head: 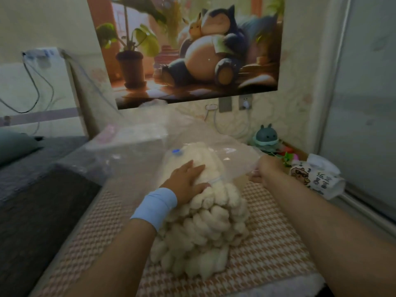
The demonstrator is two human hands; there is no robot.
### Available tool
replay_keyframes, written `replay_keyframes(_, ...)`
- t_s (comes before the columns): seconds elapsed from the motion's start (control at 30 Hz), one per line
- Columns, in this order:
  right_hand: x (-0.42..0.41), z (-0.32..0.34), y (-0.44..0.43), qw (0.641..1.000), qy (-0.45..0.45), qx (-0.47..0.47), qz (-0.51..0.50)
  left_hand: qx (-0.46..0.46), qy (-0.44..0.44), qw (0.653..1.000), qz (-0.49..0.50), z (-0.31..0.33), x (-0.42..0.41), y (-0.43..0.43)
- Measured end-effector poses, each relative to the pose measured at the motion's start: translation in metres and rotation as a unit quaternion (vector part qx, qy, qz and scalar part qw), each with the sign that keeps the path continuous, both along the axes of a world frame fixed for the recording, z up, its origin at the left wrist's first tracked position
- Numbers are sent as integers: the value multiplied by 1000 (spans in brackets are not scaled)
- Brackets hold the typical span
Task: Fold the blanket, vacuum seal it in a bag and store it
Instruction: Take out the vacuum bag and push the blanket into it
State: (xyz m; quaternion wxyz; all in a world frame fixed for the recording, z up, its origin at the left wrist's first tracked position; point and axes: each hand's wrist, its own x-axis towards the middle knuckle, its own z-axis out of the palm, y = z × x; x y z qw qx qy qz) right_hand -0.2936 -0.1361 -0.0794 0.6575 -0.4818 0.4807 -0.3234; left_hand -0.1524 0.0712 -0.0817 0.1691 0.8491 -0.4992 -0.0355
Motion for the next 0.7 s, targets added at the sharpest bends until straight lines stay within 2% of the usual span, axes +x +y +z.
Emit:
replay_keyframes(0.1,-43,0,-6,997,60,-28,-43,12,30,998,-54,0,-27,-11)
replay_keyframes(0.17,-60,-1,-3,983,143,-111,-36,26,47,996,-66,4,-33,-11)
replay_keyframes(0.23,-71,-1,8,945,230,-226,-60,21,64,996,-56,7,-36,-7)
replay_keyframes(0.27,-73,-2,13,912,257,-310,-84,16,69,997,-42,7,-37,-4)
replay_keyframes(0.3,-74,-2,20,857,274,-422,-109,13,75,997,-27,6,-37,-2)
replay_keyframes(0.37,-71,1,46,718,257,-638,-109,-19,113,993,-8,5,-37,2)
replay_keyframes(0.43,-63,1,85,619,148,-771,27,-73,140,987,7,3,-33,8)
replay_keyframes(0.47,-58,-4,105,572,108,-805,117,-94,133,987,14,1,-29,12)
replay_keyframes(0.5,-54,-12,122,520,107,-825,195,-101,113,988,21,-2,-23,16)
replay_keyframes(0.53,-48,-24,132,471,145,-833,251,-96,88,991,30,-5,-18,20)
replay_keyframes(0.57,-42,-36,137,446,208,-822,289,-82,65,993,47,-8,-12,25)
replay_keyframes(0.63,-35,-49,137,425,311,-792,310,-49,65,991,106,-17,-2,38)
replay_keyframes(0.7,-32,-49,134,378,336,-814,284,-6,60,989,133,-27,6,50)
